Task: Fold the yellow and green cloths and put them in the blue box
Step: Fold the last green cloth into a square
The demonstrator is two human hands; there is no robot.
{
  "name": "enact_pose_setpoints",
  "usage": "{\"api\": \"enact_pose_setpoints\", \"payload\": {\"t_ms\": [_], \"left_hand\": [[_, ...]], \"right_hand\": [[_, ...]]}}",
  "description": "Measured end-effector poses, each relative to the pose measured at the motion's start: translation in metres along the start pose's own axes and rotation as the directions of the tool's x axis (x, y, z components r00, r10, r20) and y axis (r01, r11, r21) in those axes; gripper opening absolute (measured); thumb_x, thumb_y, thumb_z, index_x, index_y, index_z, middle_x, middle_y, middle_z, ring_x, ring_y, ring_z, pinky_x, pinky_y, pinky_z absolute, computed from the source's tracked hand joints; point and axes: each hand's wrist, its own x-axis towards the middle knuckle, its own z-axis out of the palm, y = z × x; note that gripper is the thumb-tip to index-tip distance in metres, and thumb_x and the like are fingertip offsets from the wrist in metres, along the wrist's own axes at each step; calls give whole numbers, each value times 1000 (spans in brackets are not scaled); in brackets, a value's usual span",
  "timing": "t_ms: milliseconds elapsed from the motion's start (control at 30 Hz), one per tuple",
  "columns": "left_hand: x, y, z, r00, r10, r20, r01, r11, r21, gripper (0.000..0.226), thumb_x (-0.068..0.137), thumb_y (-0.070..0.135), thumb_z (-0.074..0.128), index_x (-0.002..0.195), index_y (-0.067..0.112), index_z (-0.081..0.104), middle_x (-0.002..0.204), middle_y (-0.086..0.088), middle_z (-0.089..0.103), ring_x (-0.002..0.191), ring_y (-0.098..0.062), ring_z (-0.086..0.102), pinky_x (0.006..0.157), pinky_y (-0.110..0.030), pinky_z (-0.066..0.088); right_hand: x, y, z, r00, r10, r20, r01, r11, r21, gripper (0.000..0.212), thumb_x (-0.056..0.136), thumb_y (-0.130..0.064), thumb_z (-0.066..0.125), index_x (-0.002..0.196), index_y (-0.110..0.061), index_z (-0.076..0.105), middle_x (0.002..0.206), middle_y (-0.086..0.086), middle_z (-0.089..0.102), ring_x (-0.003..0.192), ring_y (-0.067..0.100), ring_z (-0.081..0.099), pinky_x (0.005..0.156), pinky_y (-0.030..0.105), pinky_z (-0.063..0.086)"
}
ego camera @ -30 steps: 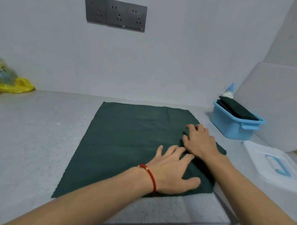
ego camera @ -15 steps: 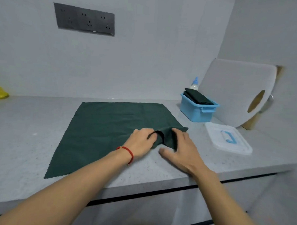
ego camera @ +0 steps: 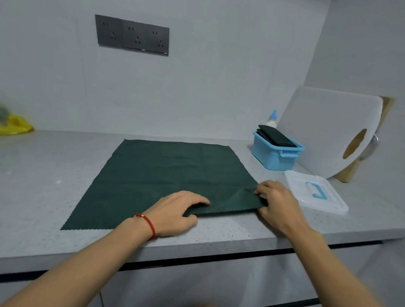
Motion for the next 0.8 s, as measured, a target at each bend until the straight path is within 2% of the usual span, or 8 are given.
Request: {"api": "enact_pose_setpoints", "payload": {"t_ms": [133,267,367,433,500,600,700,800], "left_hand": [[-30,-19,-26,991,-90,-96,108,974,197,52,81,26,56,130,43,57,134,22,59,127,-6,50,100,-29,44],[-63,-58,-69,956,-263,-130,291,910,296,38,83,24,61,114,45,63,112,18,69,109,-17,62,90,-36,53],[-83,-101,-106,904,-391,-172,426,858,287,16,91,25,65,96,39,68,94,11,71,96,-20,64,83,-36,53],[-85,-126,-122,874,-433,-222,474,860,188,12,92,27,69,83,35,68,82,10,72,83,-17,66,74,-33,53],[-76,-145,-127,825,-498,-266,508,860,-33,11,90,30,74,79,28,74,71,9,72,72,-13,67,63,-28,51],[-46,-165,-123,742,-601,-298,537,798,-273,11,84,33,81,78,25,77,72,6,74,74,-16,70,62,-26,50],[-15,-186,-117,639,-691,-338,583,722,-373,19,79,35,86,85,26,70,85,1,72,82,-21,66,70,-30,49],[-2,-202,-106,540,-737,-407,635,674,-379,32,77,35,86,79,7,72,80,-12,71,86,-32,67,71,-37,50]], "right_hand": [[-11,13,-18,998,-64,16,62,992,113,13,80,-17,78,93,-20,75,109,-9,71,100,18,61,86,34,51],[-4,19,-20,997,67,49,-78,954,289,15,87,-13,73,90,-27,75,89,-14,73,83,9,63,78,31,51],[15,21,-9,987,139,85,-160,923,350,13,94,-16,69,90,-27,73,84,-12,71,84,6,61,77,33,48],[31,20,1,978,184,95,-206,902,380,11,97,-20,68,86,-24,71,81,-6,71,82,14,63,74,37,50],[51,16,15,972,225,71,-235,894,382,17,97,-24,69,80,-21,68,76,-1,69,75,19,64,65,36,50],[79,9,32,955,295,21,-283,894,346,19,95,-26,71,80,-17,65,73,3,66,72,24,61,67,41,52],[105,2,52,931,363,-15,-346,898,271,21,96,-27,69,80,-15,63,73,6,62,75,29,58,66,41,49],[113,2,66,901,432,-46,-409,879,243,19,97,-33,68,94,-13,68,86,8,67,82,31,58,66,37,43]]}}
